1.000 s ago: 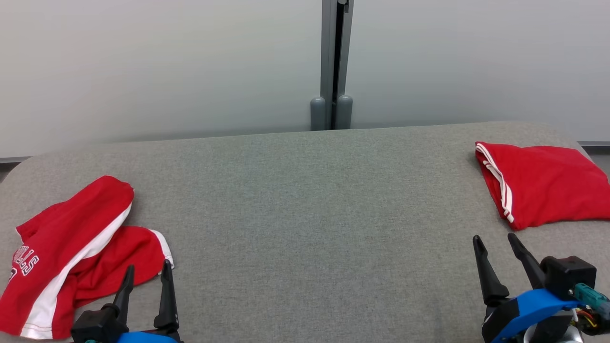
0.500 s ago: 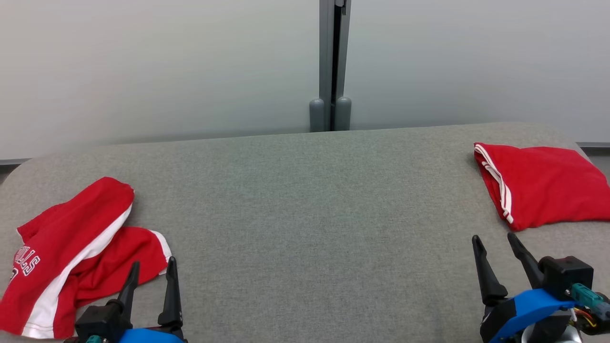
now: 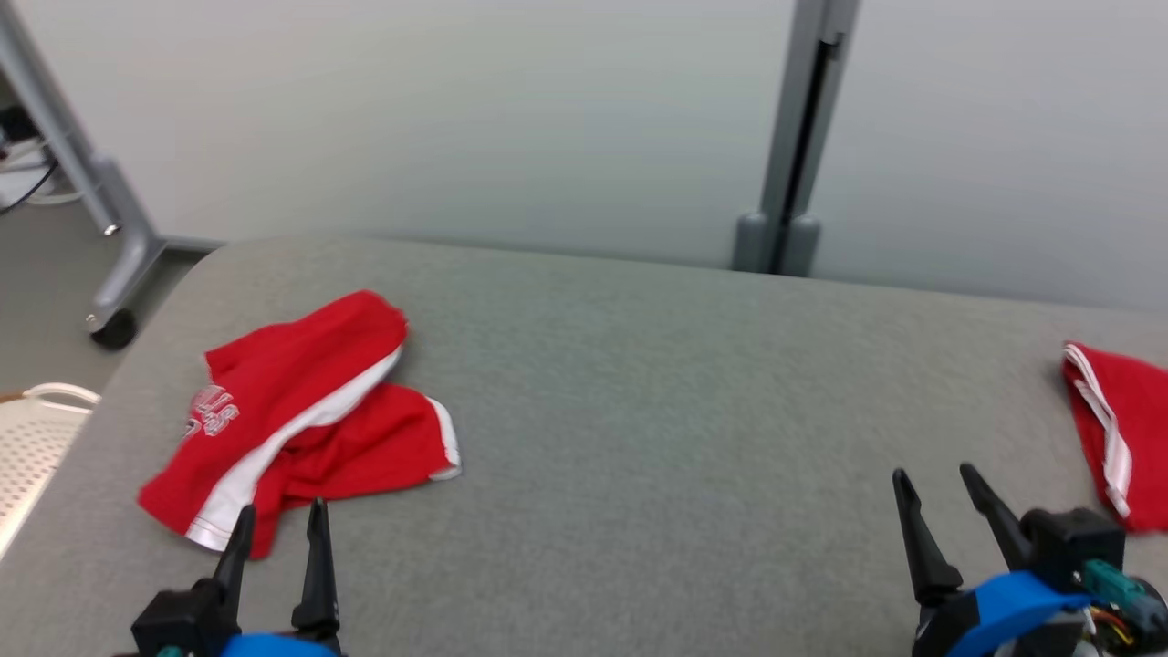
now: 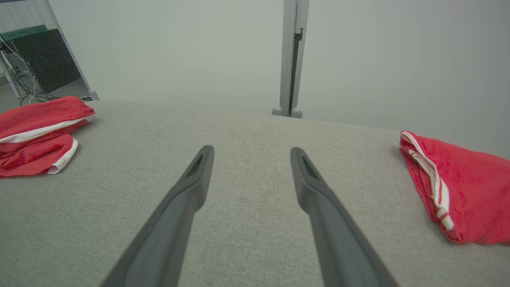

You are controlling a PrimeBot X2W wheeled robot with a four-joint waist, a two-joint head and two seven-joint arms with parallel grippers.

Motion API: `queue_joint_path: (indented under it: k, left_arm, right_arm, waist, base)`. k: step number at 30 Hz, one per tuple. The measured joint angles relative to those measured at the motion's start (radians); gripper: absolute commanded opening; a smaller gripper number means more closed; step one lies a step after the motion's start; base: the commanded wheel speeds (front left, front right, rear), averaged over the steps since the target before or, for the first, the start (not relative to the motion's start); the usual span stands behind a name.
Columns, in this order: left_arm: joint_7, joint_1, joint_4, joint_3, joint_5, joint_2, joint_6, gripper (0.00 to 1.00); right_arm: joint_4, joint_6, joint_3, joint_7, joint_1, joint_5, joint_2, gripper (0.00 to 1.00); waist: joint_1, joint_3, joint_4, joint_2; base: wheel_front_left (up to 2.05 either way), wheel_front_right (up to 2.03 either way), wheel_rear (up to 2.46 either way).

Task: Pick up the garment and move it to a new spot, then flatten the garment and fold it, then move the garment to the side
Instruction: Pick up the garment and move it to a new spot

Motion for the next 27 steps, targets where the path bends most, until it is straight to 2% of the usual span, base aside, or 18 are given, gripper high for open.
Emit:
queue_joint_path:
  k: [5,12,18,27]
  left_arm:
    - [0.016,0.001,-0.01,0.002,-0.01,0.012,0.0,1.0]
    - [0.025,0.018,-0.032,0.001,-0.016,0.025,0.008,1.0]
    - [0.029,0.023,-0.047,-0.001,-0.018,0.027,0.016,1.0]
    - [0.045,0.027,-0.061,-0.004,-0.024,0.039,0.021,1.0]
  right_arm:
    - [-0.001,0.0,0.026,0.005,0.0,0.001,0.003,1.0]
    - [0.011,0.0,0.052,-0.003,0.0,0.02,0.005,1.0]
    - [0.029,0.0,0.058,-0.003,-0.001,0.025,0.006,1.0]
    - [0.043,0.0,0.068,-0.003,0.0,0.031,0.006,1.0]
  waist:
    - [0.0,0.0,0.107,0.0]
    - [0.0,0.011,0.2,0.0]
    - [0.0,0.021,0.239,0.0]
    - [-0.0001,0.007,0.249,0.0]
  base:
    - [0.0,0.0,0.0]
    - [0.0,0.0,0.0]
    - [0.0,0.0,0.0]
    - [0.0,0.0,0.0]
